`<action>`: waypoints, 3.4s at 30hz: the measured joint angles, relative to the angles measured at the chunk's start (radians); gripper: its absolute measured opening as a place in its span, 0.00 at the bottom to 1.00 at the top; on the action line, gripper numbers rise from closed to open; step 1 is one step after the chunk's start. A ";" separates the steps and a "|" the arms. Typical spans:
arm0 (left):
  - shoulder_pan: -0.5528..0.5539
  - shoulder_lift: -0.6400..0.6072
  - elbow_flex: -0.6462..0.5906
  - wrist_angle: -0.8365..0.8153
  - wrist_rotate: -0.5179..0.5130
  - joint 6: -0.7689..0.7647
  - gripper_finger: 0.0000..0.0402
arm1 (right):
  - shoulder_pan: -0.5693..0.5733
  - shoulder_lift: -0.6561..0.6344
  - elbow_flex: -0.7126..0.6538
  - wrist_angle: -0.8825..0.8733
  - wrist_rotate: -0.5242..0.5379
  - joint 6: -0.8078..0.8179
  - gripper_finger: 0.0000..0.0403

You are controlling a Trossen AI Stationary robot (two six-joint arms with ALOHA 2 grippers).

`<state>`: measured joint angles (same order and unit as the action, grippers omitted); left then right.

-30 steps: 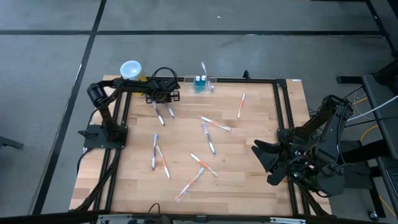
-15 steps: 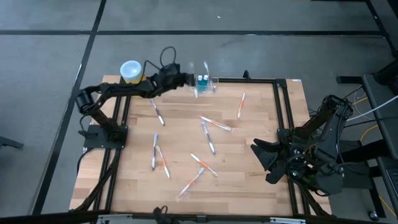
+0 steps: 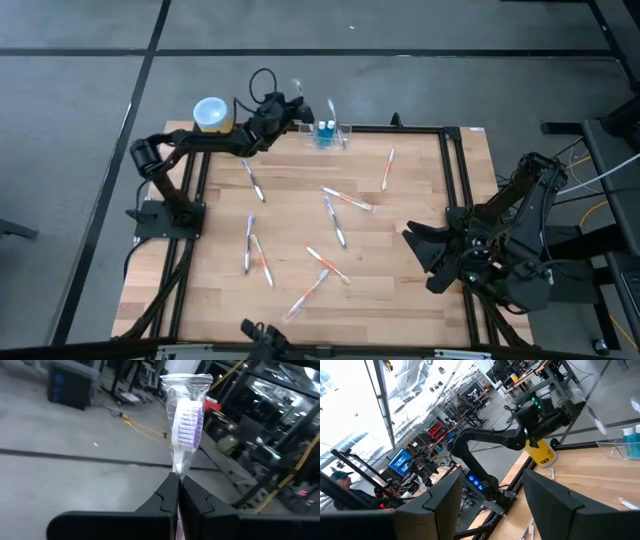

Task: Pick & Place toothbrushing station
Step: Put the purple toothbrush into the right section of the transparent organizer

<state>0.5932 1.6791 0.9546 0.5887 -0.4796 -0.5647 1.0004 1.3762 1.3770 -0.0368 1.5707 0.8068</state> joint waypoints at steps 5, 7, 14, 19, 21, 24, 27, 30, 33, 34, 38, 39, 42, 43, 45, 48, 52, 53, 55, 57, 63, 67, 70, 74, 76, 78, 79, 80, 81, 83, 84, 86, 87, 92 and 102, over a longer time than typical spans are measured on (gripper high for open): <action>-0.016 0.061 0.033 0.071 0.045 -0.041 0.00 | 0.000 0.000 0.000 0.003 0.000 0.001 0.53; -0.033 0.081 0.068 0.093 0.056 -0.007 0.00 | -0.005 0.000 0.000 0.003 0.000 0.001 0.53; -0.077 0.196 0.274 0.029 0.134 0.145 0.00 | -0.006 0.000 0.000 0.003 0.000 0.004 0.53; -0.096 0.307 0.415 -0.070 0.132 0.250 0.00 | -0.006 0.000 0.000 0.004 0.000 0.010 0.53; -0.094 0.338 0.450 -0.079 0.139 0.294 0.00 | -0.006 0.000 0.000 0.005 0.000 0.012 0.53; -0.082 0.370 0.499 -0.101 0.135 0.331 0.00 | -0.006 0.000 0.000 0.008 0.000 0.012 0.53; -0.071 0.393 0.511 -0.117 0.139 0.341 0.00 | -0.006 0.000 0.000 0.008 0.000 0.012 0.53; -0.067 0.405 0.510 -0.146 0.142 0.339 0.00 | -0.007 0.000 0.000 0.008 0.000 0.012 0.53; -0.070 0.406 0.509 -0.179 0.143 0.336 0.00 | -0.006 0.000 0.000 0.008 0.000 0.015 0.53; -0.074 0.410 0.509 -0.181 0.146 0.346 0.00 | -0.006 0.000 0.000 0.008 0.000 0.015 0.53; -0.088 0.413 0.507 -0.190 0.161 0.384 0.00 | -0.006 0.000 0.000 0.008 0.000 0.014 0.53; -0.090 0.412 0.507 -0.201 0.159 0.384 0.00 | -0.006 0.000 0.000 0.008 0.000 0.014 0.53; -0.099 0.413 0.507 -0.285 0.145 0.364 0.00 | -0.006 0.000 0.000 0.008 0.000 0.011 0.53; -0.099 0.413 0.507 -0.311 0.139 0.357 0.00 | -0.006 0.000 0.000 0.008 0.000 0.007 0.53; -0.102 0.412 0.507 -0.355 0.130 0.349 0.00 | -0.006 0.000 0.000 0.008 0.000 0.000 0.53; -0.102 0.413 0.507 -0.397 0.137 0.349 0.00 | -0.006 0.000 0.000 0.009 0.000 -0.004 0.53; -0.102 0.411 0.508 -0.444 0.165 0.321 0.00 | -0.004 0.000 0.000 0.009 -0.006 -0.008 0.53; -0.102 0.409 0.508 -0.468 0.168 0.306 0.00 | -0.004 0.000 0.000 0.008 -0.008 -0.008 0.53; -0.102 0.407 0.508 -0.517 0.186 0.292 0.00 | -0.004 0.000 0.000 0.009 -0.012 -0.008 0.53; -0.102 0.385 0.508 -0.566 0.188 0.289 0.00 | -0.004 0.000 0.000 0.008 -0.016 -0.011 0.53; -0.118 0.306 0.507 -0.519 0.139 0.421 0.00 | -0.004 0.000 0.000 0.007 -0.011 -0.038 0.53; -0.105 0.279 0.508 -0.519 0.136 0.429 0.00 | -0.004 0.000 0.000 0.007 -0.010 -0.055 0.53; -0.095 0.278 0.507 -0.523 0.156 0.414 0.00 | -0.004 0.000 0.000 0.006 -0.011 -0.060 0.53; -0.099 0.281 0.507 -0.536 0.177 0.396 0.00 | -0.004 0.000 0.000 0.005 -0.013 -0.064 0.53; -0.106 0.282 0.507 -0.550 0.182 0.396 0.00 | -0.004 0.000 0.000 0.005 -0.015 -0.064 0.53; -0.117 0.282 0.507 -0.568 0.182 0.395 0.00 | -0.004 0.000 0.000 0.005 -0.015 -0.066 0.53; -0.122 0.282 0.507 -0.581 0.181 0.395 0.00 | -0.004 0.000 0.000 0.005 -0.015 -0.067 0.53; -0.129 0.282 0.507 -0.595 0.181 0.395 0.00 | -0.004 0.000 0.000 0.005 -0.015 -0.070 0.53; -0.135 0.282 0.507 -0.609 0.180 0.395 0.00 | -0.004 0.000 0.000 0.005 -0.015 -0.075 0.53; -0.145 0.282 0.507 -0.633 0.179 0.386 0.00 | -0.001 0.000 0.000 0.007 -0.015 -0.083 0.53; -0.148 0.282 0.507 -0.645 0.195 0.379 0.01 | 0.002 0.000 0.000 0.007 -0.015 -0.086 0.53; -0.144 0.282 0.507 -0.669 0.251 0.339 0.03 | 0.007 0.000 0.000 0.007 -0.014 -0.086 0.53; -0.137 0.282 0.507 -0.678 0.277 0.315 0.06 | 0.012 0.000 0.000 0.008 -0.011 -0.086 0.53; -0.102 0.283 0.507 -0.714 0.321 0.271 0.26 | 0.028 0.000 0.000 0.007 -0.005 -0.087 0.53; -0.107 0.222 0.506 -0.854 0.255 0.405 0.54 | 0.038 0.000 0.000 0.008 0.000 -0.086 0.53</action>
<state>0.4864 1.9012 1.4609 -0.2655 -0.2244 -0.1593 1.0382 1.3758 1.3771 -0.0291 1.5707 0.7209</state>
